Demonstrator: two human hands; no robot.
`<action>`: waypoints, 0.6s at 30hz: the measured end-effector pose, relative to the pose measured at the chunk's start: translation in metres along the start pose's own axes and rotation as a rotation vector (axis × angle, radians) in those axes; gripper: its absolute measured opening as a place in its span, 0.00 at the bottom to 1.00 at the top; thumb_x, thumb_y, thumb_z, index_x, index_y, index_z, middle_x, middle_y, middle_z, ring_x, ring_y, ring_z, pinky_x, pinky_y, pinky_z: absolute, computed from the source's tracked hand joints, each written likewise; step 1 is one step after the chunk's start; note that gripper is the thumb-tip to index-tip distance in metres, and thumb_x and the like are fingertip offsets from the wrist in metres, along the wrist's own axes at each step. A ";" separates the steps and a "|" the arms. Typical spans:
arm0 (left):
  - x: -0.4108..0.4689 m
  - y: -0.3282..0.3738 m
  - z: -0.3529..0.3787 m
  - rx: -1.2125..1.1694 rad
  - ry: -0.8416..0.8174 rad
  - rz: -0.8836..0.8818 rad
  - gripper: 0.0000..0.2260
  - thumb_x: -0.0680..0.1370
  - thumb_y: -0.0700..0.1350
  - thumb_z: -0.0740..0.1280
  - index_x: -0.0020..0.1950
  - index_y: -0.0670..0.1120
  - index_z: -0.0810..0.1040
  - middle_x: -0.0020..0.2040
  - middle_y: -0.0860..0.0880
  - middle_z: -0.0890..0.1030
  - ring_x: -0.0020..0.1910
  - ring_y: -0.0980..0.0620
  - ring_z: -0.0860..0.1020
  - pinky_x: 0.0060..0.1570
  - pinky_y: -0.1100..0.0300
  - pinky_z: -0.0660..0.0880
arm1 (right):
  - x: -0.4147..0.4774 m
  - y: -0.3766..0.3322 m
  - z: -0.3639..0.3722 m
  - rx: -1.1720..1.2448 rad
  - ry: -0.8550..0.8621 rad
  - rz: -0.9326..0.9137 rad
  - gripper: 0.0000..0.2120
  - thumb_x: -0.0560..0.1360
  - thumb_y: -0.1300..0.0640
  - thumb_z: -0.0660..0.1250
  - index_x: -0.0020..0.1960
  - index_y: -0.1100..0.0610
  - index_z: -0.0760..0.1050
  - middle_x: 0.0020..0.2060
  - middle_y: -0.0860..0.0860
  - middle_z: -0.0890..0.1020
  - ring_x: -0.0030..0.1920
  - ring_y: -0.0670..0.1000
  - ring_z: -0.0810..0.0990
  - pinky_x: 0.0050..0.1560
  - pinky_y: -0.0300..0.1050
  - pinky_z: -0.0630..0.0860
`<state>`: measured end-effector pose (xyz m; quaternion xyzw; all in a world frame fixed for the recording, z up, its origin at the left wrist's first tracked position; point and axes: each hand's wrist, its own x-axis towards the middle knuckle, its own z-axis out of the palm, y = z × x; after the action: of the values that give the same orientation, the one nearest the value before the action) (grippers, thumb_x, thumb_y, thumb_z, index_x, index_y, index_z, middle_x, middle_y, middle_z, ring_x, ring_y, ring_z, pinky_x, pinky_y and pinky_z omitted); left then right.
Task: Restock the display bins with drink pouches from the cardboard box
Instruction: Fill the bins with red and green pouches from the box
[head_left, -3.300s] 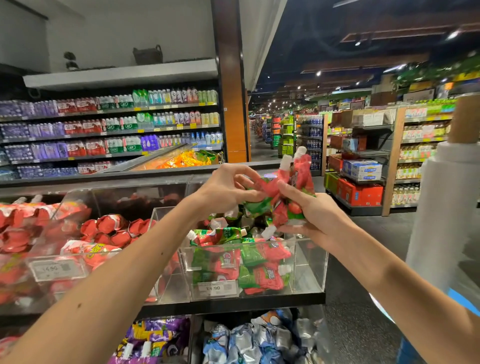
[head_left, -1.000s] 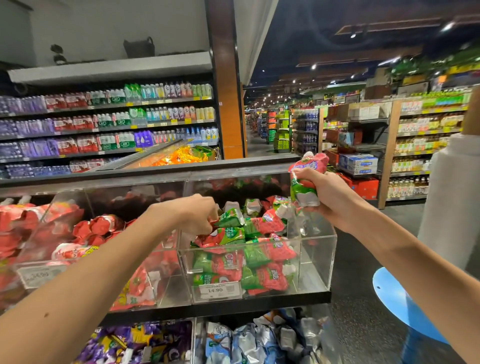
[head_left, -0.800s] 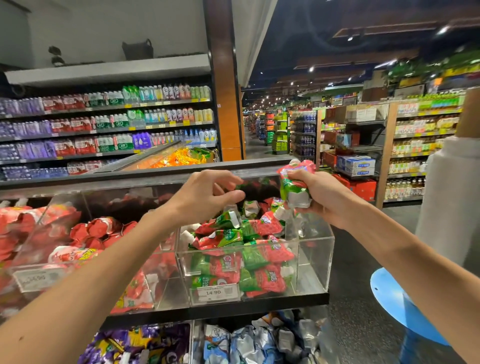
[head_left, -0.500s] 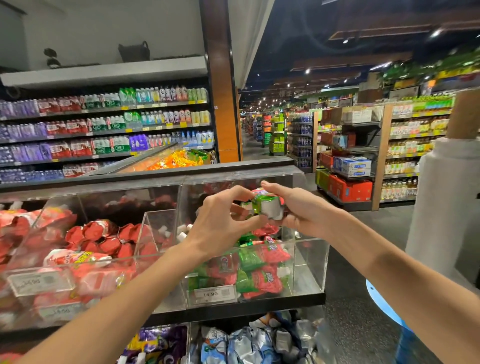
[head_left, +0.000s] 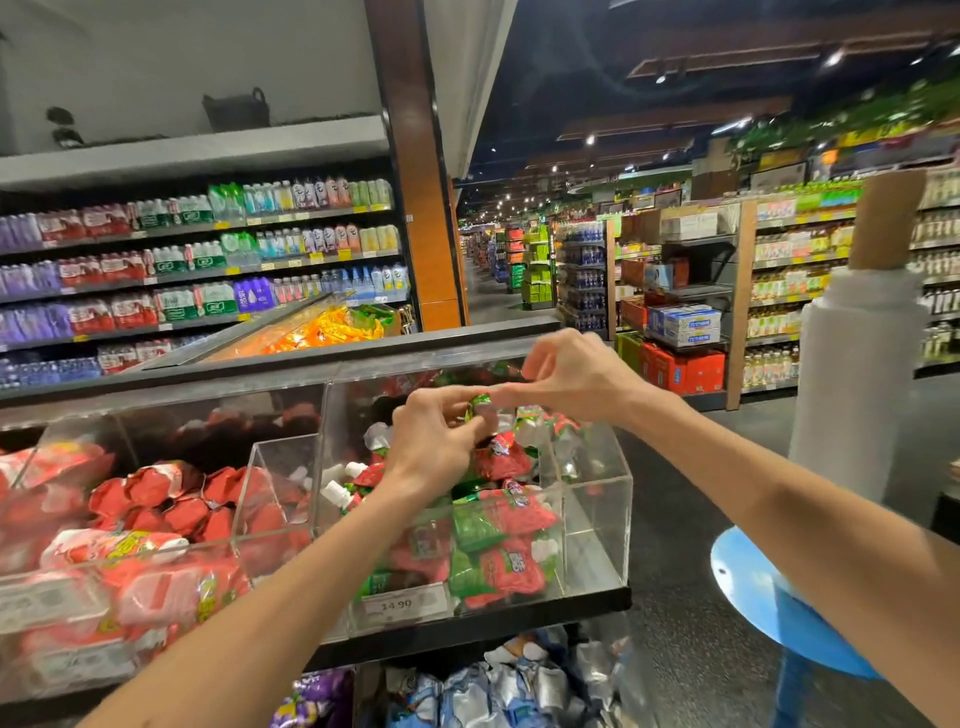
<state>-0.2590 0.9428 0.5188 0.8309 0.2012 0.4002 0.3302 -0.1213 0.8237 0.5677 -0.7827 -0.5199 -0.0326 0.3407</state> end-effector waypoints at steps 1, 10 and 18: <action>0.006 -0.001 0.005 0.035 0.004 -0.002 0.11 0.76 0.45 0.75 0.57 0.55 0.84 0.44 0.57 0.85 0.36 0.59 0.83 0.31 0.71 0.75 | 0.004 0.000 0.000 -0.042 0.015 -0.050 0.22 0.70 0.39 0.75 0.45 0.60 0.82 0.38 0.51 0.84 0.33 0.48 0.79 0.40 0.48 0.80; 0.051 -0.016 0.057 0.264 0.004 0.048 0.13 0.75 0.48 0.74 0.60 0.56 0.83 0.52 0.51 0.86 0.47 0.54 0.83 0.51 0.56 0.80 | 0.031 0.038 0.013 -0.347 -0.033 -0.059 0.14 0.82 0.53 0.63 0.51 0.59 0.84 0.45 0.57 0.84 0.42 0.57 0.82 0.45 0.52 0.79; 0.062 -0.022 0.074 0.406 -0.114 0.029 0.18 0.76 0.43 0.69 0.62 0.60 0.81 0.57 0.50 0.84 0.58 0.48 0.80 0.59 0.48 0.77 | 0.022 0.042 0.009 -0.620 -0.263 -0.149 0.11 0.83 0.60 0.54 0.46 0.58 0.73 0.38 0.53 0.74 0.40 0.57 0.75 0.39 0.49 0.68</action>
<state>-0.1648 0.9671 0.5019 0.9044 0.2469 0.3085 0.1610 -0.0787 0.8367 0.5492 -0.8064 -0.5803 -0.1128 0.0136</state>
